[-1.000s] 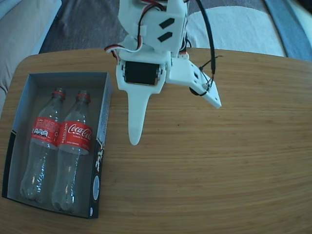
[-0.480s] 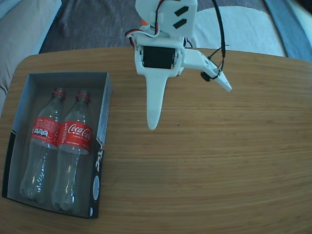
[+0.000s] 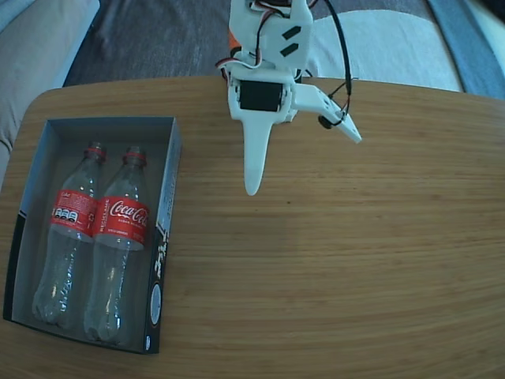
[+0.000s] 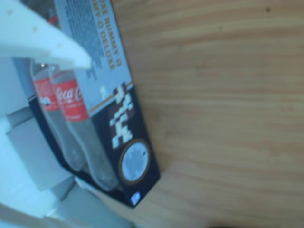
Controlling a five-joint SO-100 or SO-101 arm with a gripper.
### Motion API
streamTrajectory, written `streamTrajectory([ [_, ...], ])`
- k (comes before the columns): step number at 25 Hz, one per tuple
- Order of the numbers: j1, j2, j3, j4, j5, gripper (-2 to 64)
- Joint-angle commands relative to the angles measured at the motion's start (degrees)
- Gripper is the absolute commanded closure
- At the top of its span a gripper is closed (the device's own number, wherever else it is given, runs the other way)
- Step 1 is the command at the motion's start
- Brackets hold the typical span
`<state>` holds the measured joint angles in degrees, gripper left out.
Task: Grasp the bottles and put them in the box.
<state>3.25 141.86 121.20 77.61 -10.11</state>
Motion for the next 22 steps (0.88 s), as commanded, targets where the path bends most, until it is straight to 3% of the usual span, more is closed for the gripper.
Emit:
streamTrajectory([
  [1, -0.26, 2.64, 2.90, -1.76, 0.26, 19.8],
  [8, -0.26, 9.84, 12.22, -7.12, 0.26, 19.8],
  [22, -0.26, 11.34, 23.55, -14.85, 0.26, 19.8],
])
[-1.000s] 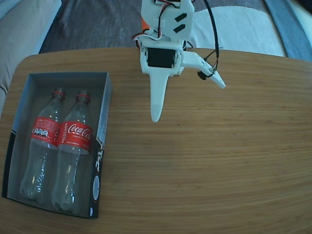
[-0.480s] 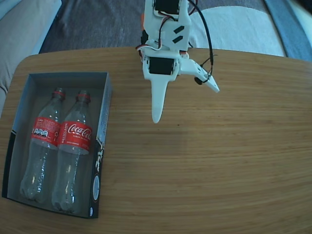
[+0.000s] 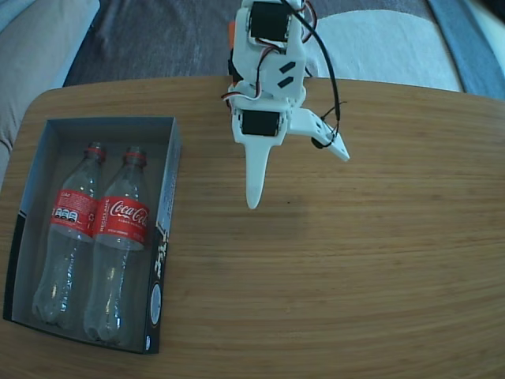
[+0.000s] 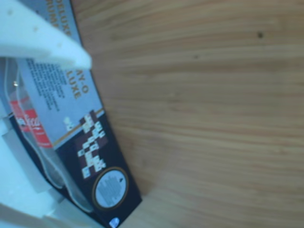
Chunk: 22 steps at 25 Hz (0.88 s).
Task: Grasp the bottles and put them in the box.
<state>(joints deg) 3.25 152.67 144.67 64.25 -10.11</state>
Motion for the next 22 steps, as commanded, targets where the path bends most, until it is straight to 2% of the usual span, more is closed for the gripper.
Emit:
streamTrajectory([
  [1, -0.26, 0.53, 0.97, -2.29, 0.26, 19.8],
  [10, -0.26, 0.53, 8.26, -8.79, 0.70, 19.8],
  [13, -0.26, 0.53, 8.35, -9.40, 3.87, 19.8],
  [18, -0.26, 0.53, 8.35, -9.32, 4.31, 20.0],
  [20, -0.26, 0.53, 8.35, -9.32, 4.22, 23.1],
  [22, -0.26, 0.53, 8.35, -9.32, 4.13, 30.8],
])
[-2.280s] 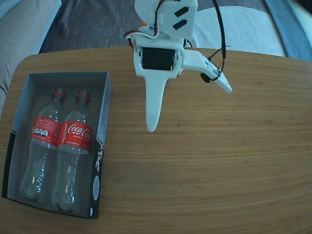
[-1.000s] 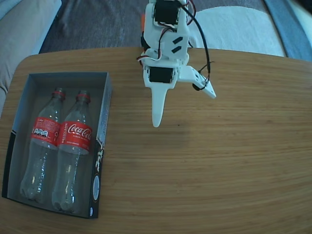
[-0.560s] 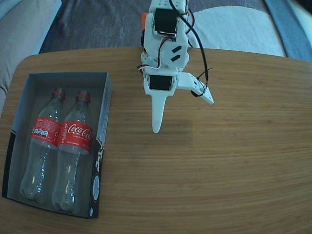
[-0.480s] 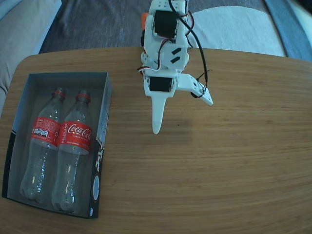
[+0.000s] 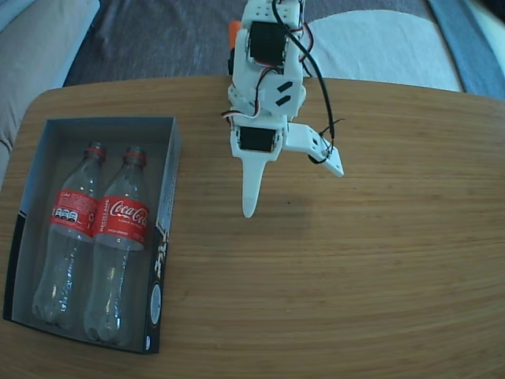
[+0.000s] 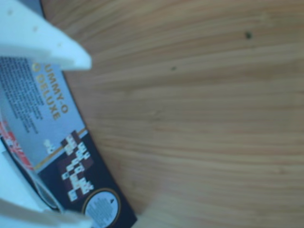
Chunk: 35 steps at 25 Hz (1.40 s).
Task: Grasp the bottles and put them in the box.
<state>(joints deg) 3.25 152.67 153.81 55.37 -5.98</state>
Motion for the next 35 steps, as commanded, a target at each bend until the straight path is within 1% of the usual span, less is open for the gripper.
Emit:
streamTrajectory([
  [1, -0.26, 0.53, -0.79, -0.44, 0.00, 35.6],
  [4, -0.26, 0.53, -0.79, -0.44, -0.18, 48.7],
  [5, -0.35, 0.62, -0.79, -0.44, -0.35, 52.2],
  [9, -1.05, 0.62, -0.79, -0.44, -0.53, 57.0],
  [11, -2.99, 0.62, -0.79, -0.35, -0.62, 61.6],
  [13, -3.96, 0.62, -0.79, -0.26, -0.62, 61.9],
  [35, -3.87, 0.62, -0.79, -0.09, -0.35, 61.4],
])
